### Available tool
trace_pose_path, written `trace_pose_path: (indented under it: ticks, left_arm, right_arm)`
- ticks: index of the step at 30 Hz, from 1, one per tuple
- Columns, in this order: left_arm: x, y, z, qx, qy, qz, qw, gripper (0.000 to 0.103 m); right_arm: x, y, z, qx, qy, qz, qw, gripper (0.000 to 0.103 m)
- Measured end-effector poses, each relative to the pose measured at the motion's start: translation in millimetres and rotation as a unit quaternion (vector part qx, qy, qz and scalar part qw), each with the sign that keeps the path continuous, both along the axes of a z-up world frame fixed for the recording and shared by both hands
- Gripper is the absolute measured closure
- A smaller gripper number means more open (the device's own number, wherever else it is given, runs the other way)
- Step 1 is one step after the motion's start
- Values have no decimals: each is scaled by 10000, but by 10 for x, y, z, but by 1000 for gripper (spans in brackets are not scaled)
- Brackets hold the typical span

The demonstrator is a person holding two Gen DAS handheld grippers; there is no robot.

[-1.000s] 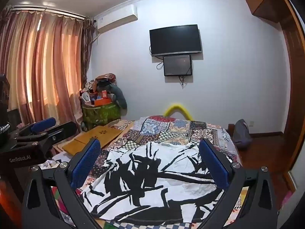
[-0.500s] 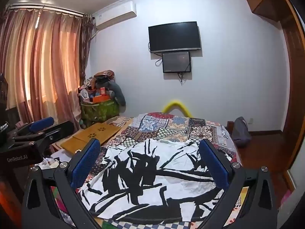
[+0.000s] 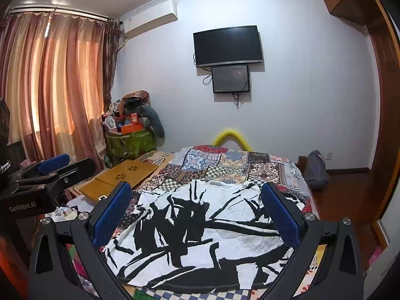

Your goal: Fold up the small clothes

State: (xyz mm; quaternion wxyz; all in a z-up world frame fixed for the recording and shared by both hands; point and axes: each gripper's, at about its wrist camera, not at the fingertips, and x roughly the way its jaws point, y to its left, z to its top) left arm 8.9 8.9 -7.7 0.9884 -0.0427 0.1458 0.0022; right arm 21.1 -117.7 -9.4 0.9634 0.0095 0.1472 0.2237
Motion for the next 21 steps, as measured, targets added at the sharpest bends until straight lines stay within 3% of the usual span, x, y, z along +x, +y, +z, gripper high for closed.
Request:
trace_pose_path:
  ticks: [21]
  left_arm:
    - [4,-4,-17,-1,6,-13,10000,0]
  right_arm:
    - [2,-13,4,5,21,-37,10000,0]
